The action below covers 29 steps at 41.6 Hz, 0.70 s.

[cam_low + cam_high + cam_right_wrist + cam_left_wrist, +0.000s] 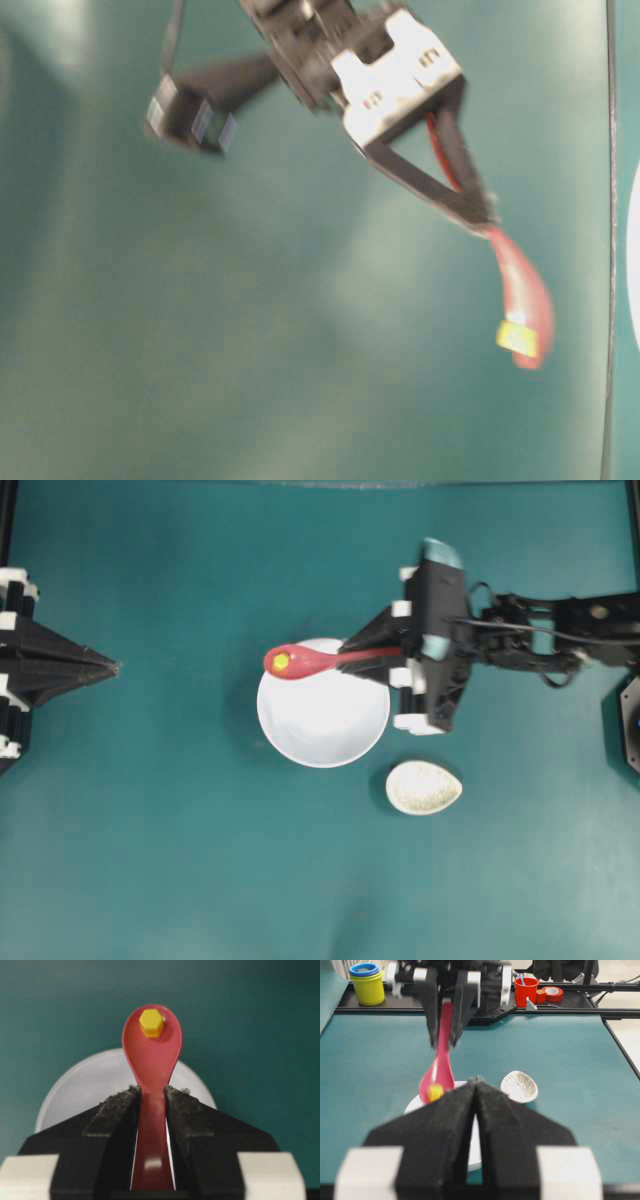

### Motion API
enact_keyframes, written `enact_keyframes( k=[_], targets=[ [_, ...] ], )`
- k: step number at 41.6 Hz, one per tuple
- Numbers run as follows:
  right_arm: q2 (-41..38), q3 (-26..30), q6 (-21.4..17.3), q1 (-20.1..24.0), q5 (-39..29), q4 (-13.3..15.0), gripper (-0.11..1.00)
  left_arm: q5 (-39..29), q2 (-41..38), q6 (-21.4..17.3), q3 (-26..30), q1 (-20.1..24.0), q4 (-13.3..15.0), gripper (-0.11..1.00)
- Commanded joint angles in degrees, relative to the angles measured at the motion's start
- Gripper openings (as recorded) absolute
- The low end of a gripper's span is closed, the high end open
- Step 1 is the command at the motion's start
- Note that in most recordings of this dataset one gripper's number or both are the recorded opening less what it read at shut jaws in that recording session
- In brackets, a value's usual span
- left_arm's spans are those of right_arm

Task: Scoop the yellow hexagonal prism block from the bowl with a spoon using the right arm.
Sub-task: 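Raise the spoon with the yellow block resting on it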

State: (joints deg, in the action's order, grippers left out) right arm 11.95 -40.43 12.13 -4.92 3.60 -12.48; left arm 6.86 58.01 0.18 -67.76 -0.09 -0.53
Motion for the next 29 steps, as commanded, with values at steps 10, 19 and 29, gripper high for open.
enact_keyframes(
  k=[10, 19, 29],
  targets=[
    [8.61, -5.45, -0.09, 1.14, 5.45, -0.70, 0.23, 0.26, -0.53, 0.09, 1.49, -0.09, -0.09, 0.00],
    [8.88, -5.62, -0.09, 1.14, 5.45, -0.88, 0.23, 0.26, -0.44, 0.18, 1.58, -0.09, -0.09, 0.00],
    [8.88, -5.62, -0.09, 1.14, 5.45, -1.05, 0.23, 0.26, -0.18, 0.18, 1.58, 0.00, -0.09, 0.00]
  ],
)
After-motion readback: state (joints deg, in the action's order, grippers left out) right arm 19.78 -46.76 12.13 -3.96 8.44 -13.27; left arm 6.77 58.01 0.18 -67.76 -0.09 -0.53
